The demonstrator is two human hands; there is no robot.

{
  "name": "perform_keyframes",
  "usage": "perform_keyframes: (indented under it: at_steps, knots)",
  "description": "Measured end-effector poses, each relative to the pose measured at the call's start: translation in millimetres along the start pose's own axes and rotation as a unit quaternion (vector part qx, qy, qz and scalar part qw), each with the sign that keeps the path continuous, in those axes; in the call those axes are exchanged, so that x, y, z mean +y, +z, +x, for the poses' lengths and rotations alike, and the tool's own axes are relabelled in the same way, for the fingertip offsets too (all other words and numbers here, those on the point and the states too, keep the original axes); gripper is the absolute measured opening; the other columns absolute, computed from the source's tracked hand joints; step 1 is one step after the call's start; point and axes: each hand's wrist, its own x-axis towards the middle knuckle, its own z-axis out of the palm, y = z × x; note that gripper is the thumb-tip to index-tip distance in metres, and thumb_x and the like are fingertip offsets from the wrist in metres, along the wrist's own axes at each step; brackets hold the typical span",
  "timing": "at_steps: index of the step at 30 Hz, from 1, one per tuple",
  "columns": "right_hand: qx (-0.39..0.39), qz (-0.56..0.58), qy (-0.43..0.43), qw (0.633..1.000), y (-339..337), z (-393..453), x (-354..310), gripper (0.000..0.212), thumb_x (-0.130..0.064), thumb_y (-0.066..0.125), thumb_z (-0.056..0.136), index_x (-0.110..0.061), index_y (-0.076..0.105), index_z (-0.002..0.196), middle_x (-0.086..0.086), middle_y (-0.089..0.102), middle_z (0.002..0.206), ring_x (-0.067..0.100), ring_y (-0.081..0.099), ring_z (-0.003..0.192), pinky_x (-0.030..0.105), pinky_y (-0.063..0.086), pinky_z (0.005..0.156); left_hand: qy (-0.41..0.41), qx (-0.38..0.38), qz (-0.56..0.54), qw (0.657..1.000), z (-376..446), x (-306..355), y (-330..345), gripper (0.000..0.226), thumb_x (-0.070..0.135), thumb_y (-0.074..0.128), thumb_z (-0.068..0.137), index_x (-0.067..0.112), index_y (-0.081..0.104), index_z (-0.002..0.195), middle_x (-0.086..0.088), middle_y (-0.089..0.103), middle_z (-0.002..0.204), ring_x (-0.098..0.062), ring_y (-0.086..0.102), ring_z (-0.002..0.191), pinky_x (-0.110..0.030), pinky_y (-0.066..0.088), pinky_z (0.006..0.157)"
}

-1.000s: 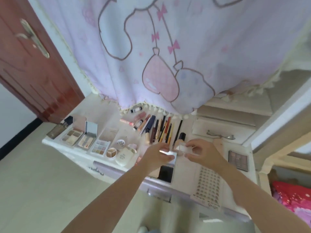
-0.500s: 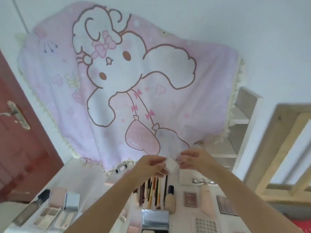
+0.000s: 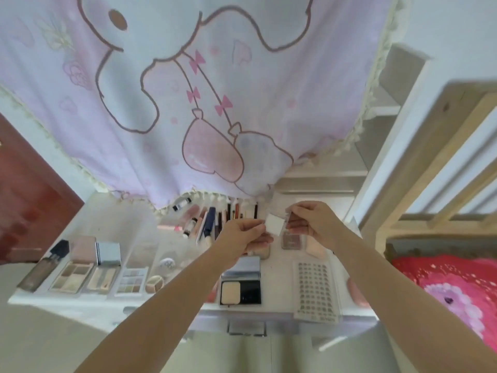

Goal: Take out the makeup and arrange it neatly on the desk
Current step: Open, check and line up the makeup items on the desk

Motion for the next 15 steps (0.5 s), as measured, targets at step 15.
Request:
perform_keyframes:
  at_steps: [15]
  knots:
    - [0.004, -0.388, 0.189, 0.902, -7, 22, 148, 0.019, -0.008, 0.04, 0.094, -0.005, 0.055, 0.082, 0.001, 0.056, 0.062, 0.006, 0.051, 0.041, 0.01, 0.035, 0.032, -0.083, 0.117, 0.58, 0.802, -34, -127, -45, 0.029, 0.017, 0.035, 0.095, 0.009, 0.059, 0.11, -0.006, 0.064, 0.11, -0.022, 0.059, 0.101, -0.027, 0.044, 0.086]
